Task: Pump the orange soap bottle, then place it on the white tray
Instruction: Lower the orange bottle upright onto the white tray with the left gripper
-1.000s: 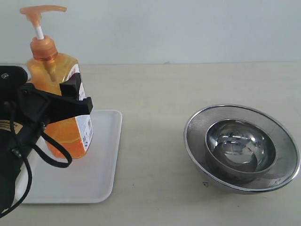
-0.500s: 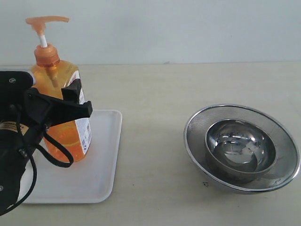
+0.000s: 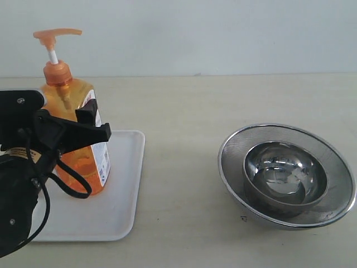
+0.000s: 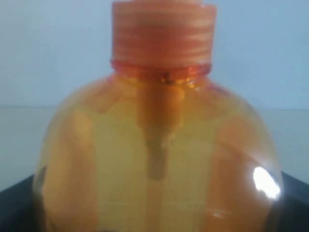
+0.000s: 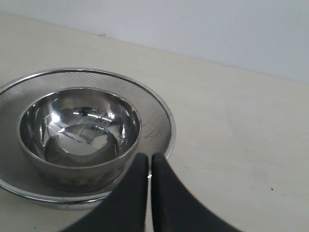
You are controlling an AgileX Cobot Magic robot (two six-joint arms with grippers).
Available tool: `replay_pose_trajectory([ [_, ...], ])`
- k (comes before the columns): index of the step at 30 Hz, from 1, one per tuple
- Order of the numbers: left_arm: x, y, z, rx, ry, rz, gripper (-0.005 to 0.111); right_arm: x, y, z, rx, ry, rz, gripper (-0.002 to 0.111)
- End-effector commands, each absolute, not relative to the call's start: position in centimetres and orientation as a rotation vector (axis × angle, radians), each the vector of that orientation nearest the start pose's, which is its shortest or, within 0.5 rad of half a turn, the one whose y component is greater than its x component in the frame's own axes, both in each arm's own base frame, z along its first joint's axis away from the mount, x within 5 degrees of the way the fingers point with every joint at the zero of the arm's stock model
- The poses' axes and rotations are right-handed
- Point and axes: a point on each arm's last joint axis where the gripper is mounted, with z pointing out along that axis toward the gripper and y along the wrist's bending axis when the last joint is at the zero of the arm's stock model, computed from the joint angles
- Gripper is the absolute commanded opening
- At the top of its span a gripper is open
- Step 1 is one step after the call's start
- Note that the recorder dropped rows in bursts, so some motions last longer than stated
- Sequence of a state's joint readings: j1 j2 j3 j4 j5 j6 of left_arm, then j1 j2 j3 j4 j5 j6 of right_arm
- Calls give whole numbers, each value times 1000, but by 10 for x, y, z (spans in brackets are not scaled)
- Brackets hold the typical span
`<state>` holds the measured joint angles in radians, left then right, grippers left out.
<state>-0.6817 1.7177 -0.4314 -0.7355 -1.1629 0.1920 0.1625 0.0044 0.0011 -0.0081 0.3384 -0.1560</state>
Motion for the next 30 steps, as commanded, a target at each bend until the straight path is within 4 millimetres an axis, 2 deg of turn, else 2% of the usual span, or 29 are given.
replay_pose_trajectory([
  [1, 241, -121, 167, -69, 1628, -48, 5, 53, 8, 183, -294, 1790, -8, 0],
  [4, 241, -121, 167, -62, 1627, -52, 11, 53, 8, 183, -294, 1790, -8, 0],
  [7, 241, -121, 167, -61, 1627, -52, 31, 53, 8, 183, -294, 1790, -8, 0],
  [11, 241, -120, 167, -75, 1629, -46, 63, 53, 8, 183, -294, 1790, -8, 0],
  [14, 241, -120, 167, -60, 1630, -29, 78, 53, 8, 183, -294, 1790, -8, 0],
  [17, 241, -120, 167, -54, 1631, -23, 83, 53, 8, 183, -291, 1791, -7, 0],
  [30, 241, -120, 167, -24, 1631, 5, 82, 53, 8, 183, -291, 1791, -7, 0],
])
